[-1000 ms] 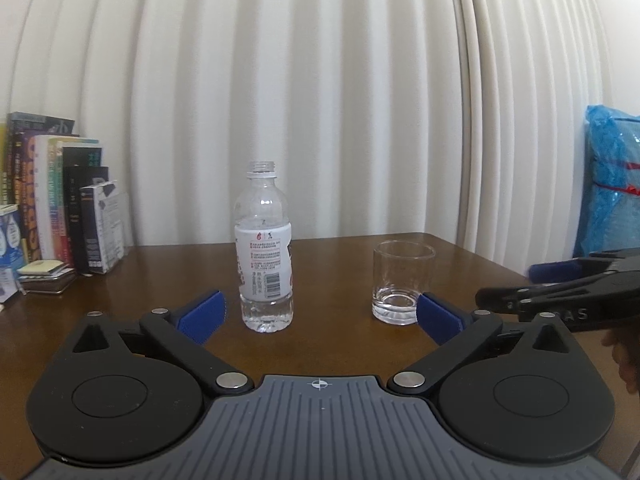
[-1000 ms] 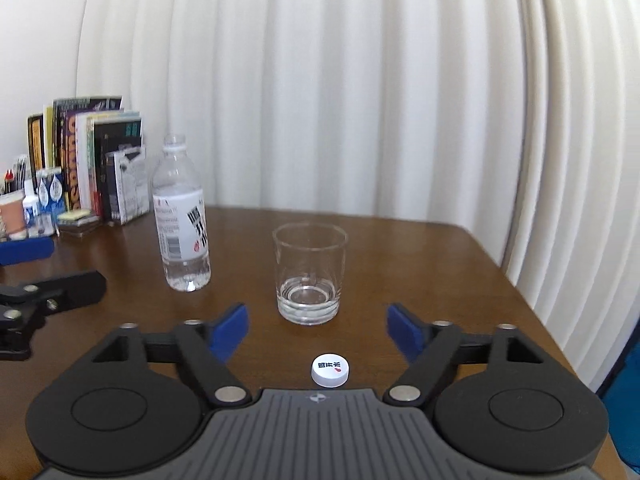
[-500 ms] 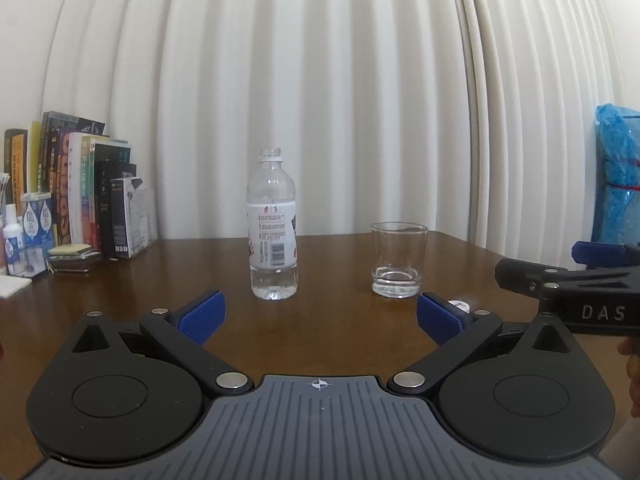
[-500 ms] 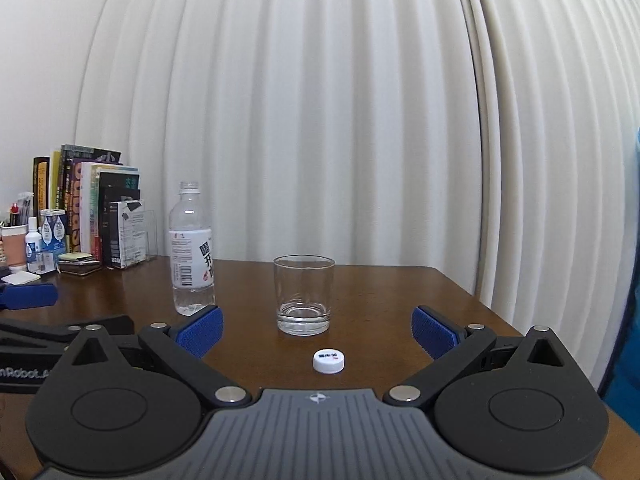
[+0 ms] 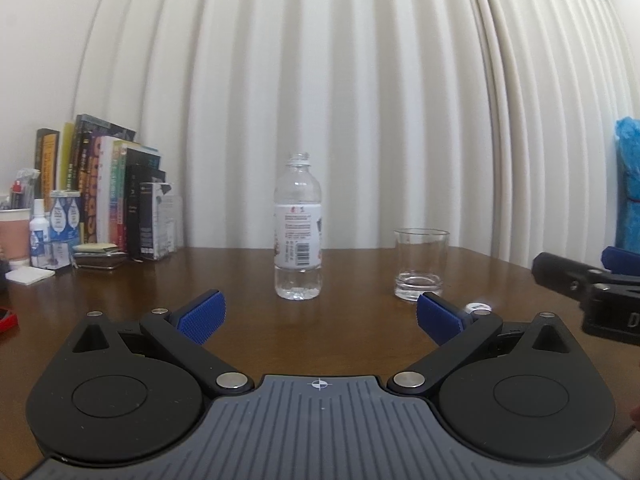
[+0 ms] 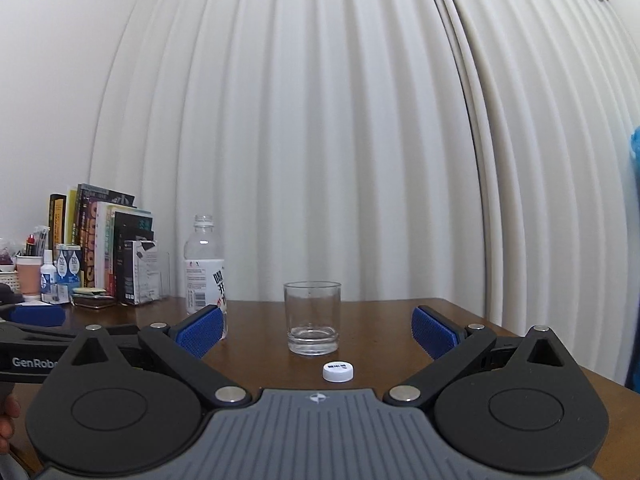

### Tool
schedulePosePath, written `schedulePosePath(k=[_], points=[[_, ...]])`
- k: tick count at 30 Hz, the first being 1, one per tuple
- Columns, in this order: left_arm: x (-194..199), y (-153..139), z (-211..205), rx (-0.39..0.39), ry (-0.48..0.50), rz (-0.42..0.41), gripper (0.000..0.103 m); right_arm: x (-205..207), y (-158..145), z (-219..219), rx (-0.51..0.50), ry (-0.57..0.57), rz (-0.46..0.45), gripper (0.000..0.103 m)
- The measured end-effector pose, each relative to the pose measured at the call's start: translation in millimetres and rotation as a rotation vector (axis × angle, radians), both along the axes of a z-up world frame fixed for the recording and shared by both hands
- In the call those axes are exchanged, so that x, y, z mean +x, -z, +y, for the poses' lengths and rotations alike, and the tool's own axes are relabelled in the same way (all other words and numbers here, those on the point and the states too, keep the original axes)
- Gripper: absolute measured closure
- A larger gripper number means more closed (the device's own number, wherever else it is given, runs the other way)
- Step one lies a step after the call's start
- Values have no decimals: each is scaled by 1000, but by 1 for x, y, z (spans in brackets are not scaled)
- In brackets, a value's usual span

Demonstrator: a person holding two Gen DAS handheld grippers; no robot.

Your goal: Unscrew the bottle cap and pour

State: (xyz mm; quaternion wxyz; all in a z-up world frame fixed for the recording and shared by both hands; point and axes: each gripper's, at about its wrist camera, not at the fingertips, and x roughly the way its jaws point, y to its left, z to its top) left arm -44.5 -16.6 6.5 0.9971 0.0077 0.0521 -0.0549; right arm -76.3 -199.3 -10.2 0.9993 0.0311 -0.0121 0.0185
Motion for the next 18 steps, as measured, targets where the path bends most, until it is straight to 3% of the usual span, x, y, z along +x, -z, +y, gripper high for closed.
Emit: schedulePosePath(k=[4, 18], points=[[-4, 1, -1, 9, -24, -43, 0, 2, 4, 0, -2, 13, 14, 0], [-7, 6, -15, 45, -5, -29, 0, -2, 10, -2, 15, 18, -22, 0]])
